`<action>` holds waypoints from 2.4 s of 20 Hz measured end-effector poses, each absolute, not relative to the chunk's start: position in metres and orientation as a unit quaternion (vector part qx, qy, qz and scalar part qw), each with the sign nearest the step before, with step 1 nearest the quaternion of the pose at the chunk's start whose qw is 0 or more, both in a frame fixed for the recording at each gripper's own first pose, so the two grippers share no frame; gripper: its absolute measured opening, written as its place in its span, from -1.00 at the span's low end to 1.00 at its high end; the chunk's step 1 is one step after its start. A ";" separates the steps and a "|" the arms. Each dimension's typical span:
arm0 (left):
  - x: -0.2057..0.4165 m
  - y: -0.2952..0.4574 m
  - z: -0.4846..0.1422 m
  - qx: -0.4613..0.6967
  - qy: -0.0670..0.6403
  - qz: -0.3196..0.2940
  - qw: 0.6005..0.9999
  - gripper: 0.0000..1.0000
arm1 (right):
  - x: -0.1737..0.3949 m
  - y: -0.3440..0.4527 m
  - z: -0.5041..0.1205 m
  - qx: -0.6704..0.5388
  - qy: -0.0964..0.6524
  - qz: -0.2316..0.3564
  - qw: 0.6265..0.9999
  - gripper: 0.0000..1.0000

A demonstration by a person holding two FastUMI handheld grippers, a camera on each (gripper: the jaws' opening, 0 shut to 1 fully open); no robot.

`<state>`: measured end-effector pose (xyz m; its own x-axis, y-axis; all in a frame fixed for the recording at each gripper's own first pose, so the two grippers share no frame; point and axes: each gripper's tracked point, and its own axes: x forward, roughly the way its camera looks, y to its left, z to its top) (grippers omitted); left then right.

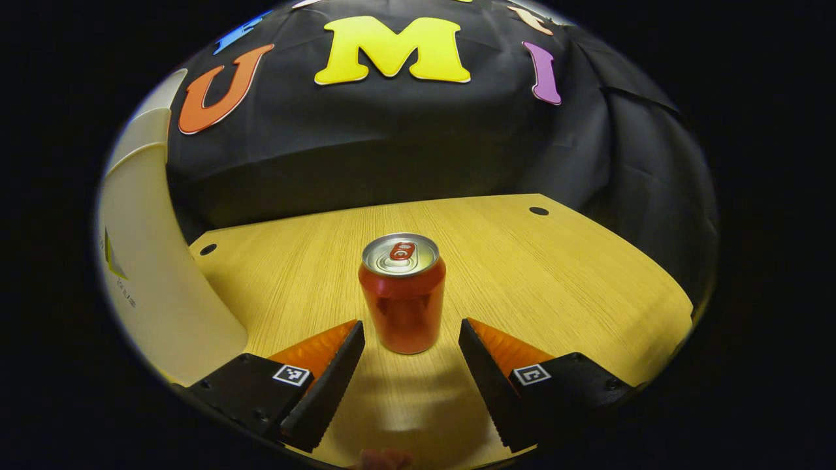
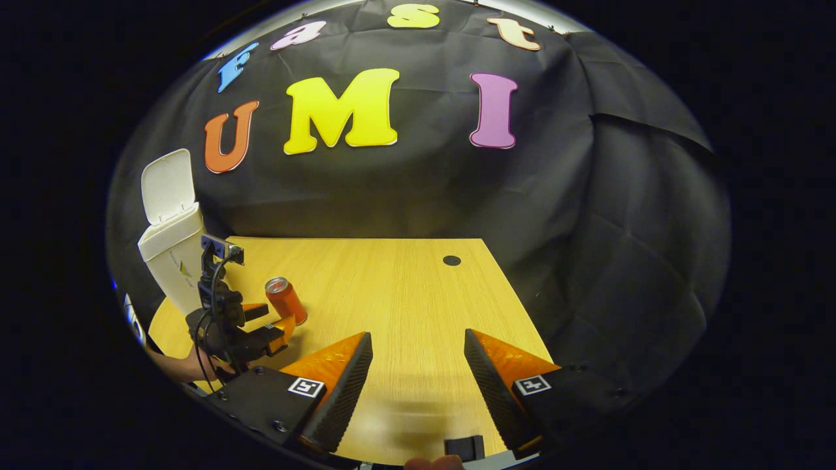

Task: Press the lid of the desktop garbage bin to open it, pick up the crumpled paper on the desktop and throw it into the bin, then pick up the pop can on the desktop and drop it into the bin, and finally close the garbage bin lid.

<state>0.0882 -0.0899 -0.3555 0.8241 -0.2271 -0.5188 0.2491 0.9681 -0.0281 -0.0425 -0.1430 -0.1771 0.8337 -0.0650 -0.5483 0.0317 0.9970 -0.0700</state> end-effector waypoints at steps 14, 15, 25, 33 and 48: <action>0.120 -0.090 -0.374 0.033 0.275 -0.124 0.953 0.93 | -0.020 -0.134 -0.186 -0.018 0.307 -0.028 0.951 0.79; 0.122 -0.091 -0.376 0.034 0.278 -0.127 0.951 0.93 | -0.019 -0.133 -0.186 -0.019 0.307 -0.029 0.951 0.79; 0.119 -0.094 -0.361 0.021 0.280 -0.139 0.950 0.72 | -0.023 -0.131 -0.178 -0.022 0.297 -0.028 0.954 0.79; 0.121 -0.064 -0.220 -0.010 0.200 -0.103 0.974 0.70 | -0.024 -0.100 -0.160 0.006 0.267 0.000 0.964 0.80; 0.113 0.147 -0.072 0.001 0.105 0.118 0.987 0.70 | -0.016 0.013 -0.132 0.000 0.212 0.126 0.969 0.79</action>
<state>0.1133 0.1471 -0.0716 0.9503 0.2333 -0.2062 -0.2328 0.9721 0.0269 -0.0156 0.0133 -0.1319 0.8778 0.2449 -0.4117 -0.2449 0.9681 0.0535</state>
